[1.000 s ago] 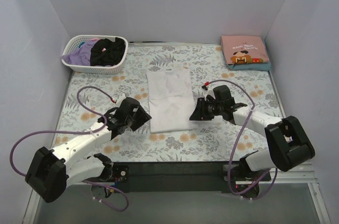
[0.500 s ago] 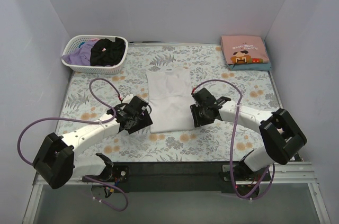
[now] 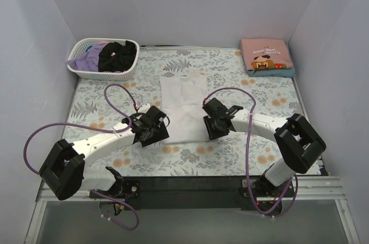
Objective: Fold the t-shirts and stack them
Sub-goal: Fold the tshirt
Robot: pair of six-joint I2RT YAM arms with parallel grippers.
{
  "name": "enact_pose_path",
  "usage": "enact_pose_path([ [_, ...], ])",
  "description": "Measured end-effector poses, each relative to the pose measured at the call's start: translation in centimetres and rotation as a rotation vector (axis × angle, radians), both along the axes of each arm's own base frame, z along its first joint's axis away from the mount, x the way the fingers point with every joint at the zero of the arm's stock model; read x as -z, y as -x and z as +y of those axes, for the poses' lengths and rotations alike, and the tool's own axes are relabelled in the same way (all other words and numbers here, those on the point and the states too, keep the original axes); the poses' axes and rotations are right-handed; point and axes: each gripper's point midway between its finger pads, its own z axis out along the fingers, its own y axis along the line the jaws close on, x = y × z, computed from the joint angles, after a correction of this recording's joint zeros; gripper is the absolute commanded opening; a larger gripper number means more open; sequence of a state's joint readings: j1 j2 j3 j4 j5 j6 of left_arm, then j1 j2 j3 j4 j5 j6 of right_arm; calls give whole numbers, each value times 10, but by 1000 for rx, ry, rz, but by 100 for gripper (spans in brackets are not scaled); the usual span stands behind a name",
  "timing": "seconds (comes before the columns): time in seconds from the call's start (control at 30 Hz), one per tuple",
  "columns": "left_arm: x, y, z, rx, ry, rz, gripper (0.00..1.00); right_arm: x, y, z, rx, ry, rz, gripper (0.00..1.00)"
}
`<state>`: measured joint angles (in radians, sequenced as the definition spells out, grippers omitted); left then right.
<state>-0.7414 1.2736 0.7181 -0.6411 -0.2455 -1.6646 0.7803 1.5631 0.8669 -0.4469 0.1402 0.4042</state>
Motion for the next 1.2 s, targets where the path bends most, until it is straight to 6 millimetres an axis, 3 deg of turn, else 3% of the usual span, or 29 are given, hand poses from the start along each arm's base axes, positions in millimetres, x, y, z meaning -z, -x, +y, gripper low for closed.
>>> enact_pose_path([
  [0.13, -2, -1, -1, 1, 0, -4, 64, 1, 1, 2, 7, -1, 1, 29],
  [0.33, 0, 1, -1, 10, -12, 7, 64, 2, 3, 7, 9, -26, 9, 2],
  [0.53, 7, -1, -8, 35, -36, 36, 64, 2, 4, 8, 9, -36, 6, 1],
  [0.7, 14, -2, -12, 51, -58, 62, 45, 2, 4, 8, 7, -39, 3, 1],
  [0.8, 18, -3, -14, 60, -69, 75, 41, 2, 3, 8, 4, -42, -2, 1],
  [1.2, 32, -6, -21, 81, -111, 124, 41, 2, 4, 8, -9, -47, -6, 1],
])
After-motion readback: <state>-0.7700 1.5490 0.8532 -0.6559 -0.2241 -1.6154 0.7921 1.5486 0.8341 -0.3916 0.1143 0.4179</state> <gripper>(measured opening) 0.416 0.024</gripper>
